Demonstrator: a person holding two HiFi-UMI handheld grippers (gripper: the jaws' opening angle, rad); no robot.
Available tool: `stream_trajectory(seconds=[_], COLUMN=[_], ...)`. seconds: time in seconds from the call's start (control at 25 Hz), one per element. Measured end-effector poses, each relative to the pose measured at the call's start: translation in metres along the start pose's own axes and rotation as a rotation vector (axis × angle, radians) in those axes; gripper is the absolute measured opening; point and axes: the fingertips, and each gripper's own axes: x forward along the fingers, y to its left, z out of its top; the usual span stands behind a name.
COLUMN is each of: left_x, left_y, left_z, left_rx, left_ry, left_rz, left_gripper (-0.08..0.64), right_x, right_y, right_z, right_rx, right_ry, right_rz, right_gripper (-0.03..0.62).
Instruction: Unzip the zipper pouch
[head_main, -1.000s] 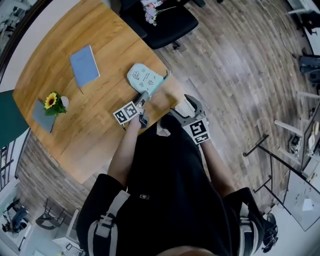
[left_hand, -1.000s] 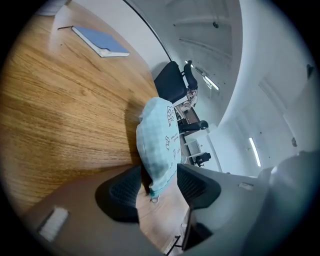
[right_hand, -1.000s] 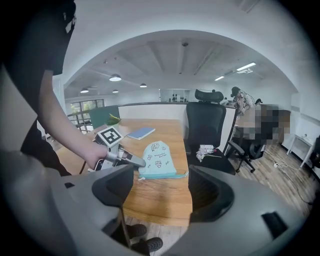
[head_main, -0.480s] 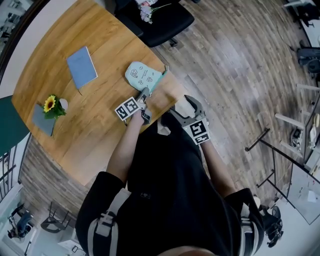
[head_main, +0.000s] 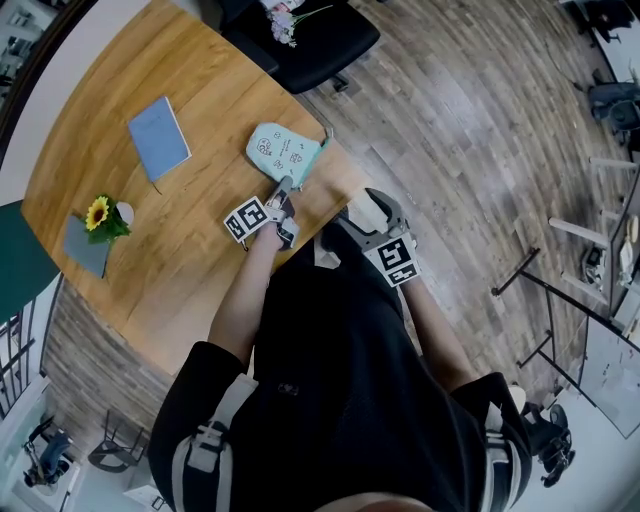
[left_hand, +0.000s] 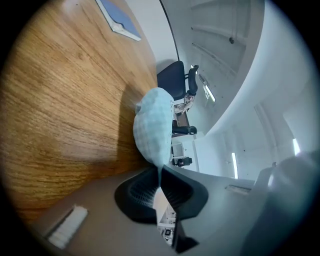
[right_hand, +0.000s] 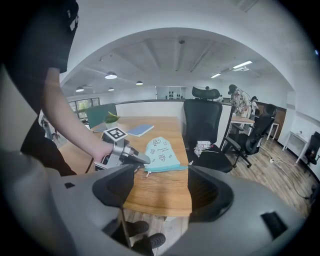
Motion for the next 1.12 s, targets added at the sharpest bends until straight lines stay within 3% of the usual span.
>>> stream_trajectory(seconds=[0.56, 0.76, 0.96, 1.12], left_x=[-0.017, -0.03, -0.037, -0.042], left_y=[-0.08, -0.092, -0.101, -0.104], left_z=[0.024, 0.029, 0.03, 0.03], left_rx=[-0.055, -0.085, -0.06, -0.107], left_ry=[-0.065, -0.109, -0.129, -0.182], left_rz=[-0.24, -0.232, -0.269, -0.268], left_gripper=[0.006, 0.006, 0.006, 0.006], right_x=[0.005, 0.001, 0.001, 0.0], right_y=[0.02, 0.015, 0.015, 0.012], right_z=[0.023, 0.034, 0.039, 0.039], right_rx=[-0.038, -0.064, -0.093, -0.115], right_ry=[-0.033, -0.072, -0.075, -0.081], right_rz=[0.06, 0.049, 0.077, 0.093], right_gripper=[0.324, 0.251, 0.247, 0.233])
